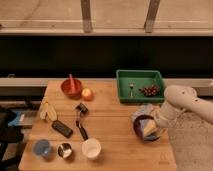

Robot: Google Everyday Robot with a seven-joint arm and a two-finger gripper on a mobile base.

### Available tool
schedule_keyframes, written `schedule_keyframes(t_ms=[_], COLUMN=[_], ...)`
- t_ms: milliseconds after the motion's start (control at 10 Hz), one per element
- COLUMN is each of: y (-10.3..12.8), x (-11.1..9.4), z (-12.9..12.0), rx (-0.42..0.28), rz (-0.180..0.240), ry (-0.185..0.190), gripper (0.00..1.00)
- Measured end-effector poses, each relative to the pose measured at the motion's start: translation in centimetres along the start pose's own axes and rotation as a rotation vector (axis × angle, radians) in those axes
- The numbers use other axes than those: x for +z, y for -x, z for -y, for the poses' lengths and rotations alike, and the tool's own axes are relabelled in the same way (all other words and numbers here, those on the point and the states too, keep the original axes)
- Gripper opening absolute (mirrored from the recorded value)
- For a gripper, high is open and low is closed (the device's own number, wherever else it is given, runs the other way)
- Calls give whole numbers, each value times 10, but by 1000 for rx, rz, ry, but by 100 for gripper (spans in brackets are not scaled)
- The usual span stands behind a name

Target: Wipe purple bowl with sponge

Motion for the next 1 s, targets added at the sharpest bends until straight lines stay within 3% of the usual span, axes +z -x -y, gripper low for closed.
schedule_keyframes(t_ms=[400,700,1000], y=[20,41,27], x=[-15,-16,-5], z=[17,-6,-31], rx=[57,17,-50], rz=[23,28,15], ry=[4,6,5], gripper=[0,0,0])
